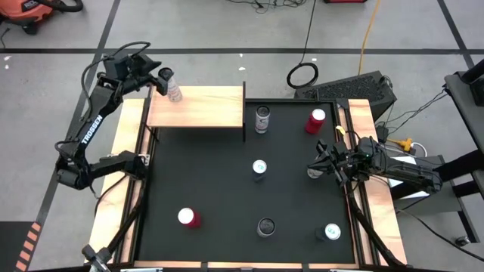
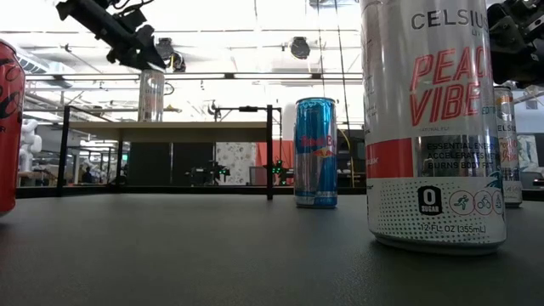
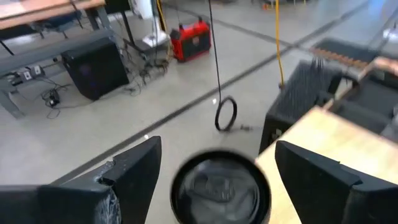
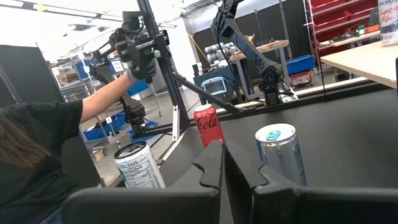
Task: Place canned beverage on shelf
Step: Put the left white yellow soda can on the shelf
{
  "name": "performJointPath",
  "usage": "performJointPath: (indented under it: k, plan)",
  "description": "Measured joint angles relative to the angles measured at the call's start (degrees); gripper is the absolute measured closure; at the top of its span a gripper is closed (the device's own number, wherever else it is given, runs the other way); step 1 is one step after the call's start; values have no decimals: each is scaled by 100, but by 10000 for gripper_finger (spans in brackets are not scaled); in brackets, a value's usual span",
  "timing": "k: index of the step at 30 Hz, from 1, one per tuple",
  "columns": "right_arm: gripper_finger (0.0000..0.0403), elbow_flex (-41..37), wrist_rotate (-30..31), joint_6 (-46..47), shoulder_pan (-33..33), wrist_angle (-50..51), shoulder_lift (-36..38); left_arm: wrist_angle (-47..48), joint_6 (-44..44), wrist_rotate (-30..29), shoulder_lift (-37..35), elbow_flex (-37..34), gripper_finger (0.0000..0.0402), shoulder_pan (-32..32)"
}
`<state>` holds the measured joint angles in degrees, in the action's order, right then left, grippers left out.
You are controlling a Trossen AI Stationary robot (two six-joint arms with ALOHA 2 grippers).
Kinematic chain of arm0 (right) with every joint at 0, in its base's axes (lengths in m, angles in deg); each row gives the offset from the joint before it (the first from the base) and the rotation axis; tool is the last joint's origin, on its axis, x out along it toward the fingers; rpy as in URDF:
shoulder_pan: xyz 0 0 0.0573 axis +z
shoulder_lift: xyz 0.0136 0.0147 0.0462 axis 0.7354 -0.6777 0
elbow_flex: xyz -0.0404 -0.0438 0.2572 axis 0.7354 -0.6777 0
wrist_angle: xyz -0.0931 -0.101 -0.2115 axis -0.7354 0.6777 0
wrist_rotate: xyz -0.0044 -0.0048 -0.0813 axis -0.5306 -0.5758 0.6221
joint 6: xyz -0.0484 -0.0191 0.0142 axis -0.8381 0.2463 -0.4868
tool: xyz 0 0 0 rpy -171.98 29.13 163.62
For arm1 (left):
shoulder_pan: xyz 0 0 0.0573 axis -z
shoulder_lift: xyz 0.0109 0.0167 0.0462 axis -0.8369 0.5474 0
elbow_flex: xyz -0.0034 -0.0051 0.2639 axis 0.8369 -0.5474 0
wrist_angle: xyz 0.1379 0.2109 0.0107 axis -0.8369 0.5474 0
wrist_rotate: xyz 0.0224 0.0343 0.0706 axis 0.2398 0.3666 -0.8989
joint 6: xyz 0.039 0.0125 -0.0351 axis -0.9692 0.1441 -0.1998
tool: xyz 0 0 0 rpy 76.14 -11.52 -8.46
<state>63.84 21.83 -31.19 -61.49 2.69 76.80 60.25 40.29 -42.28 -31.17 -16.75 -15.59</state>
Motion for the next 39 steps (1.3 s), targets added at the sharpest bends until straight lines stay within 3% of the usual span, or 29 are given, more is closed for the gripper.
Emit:
performJointPath:
  k: [7,12,18,28,32,39]
  plan:
    - [403,-2,-1,1,2,-7,0,-642,314,154,-253,0,88,4]
    - [403,-2,-1,-36,1,-7,0,-592,607,585,-323,0,88,158]
    - [403,-2,101,-91,2,3,-2,-458,612,533,-317,0,89,650]
    - [403,-13,146,-99,2,0,-4,-451,829,-1104,-237,0,89,1750]
    - [403,-13,147,-39,2,-9,-4,-461,1313,-1651,-73,0,89,2044]
    - [403,-11,148,38,2,-11,-4,-546,1355,-2671,184,-2,89,2514]
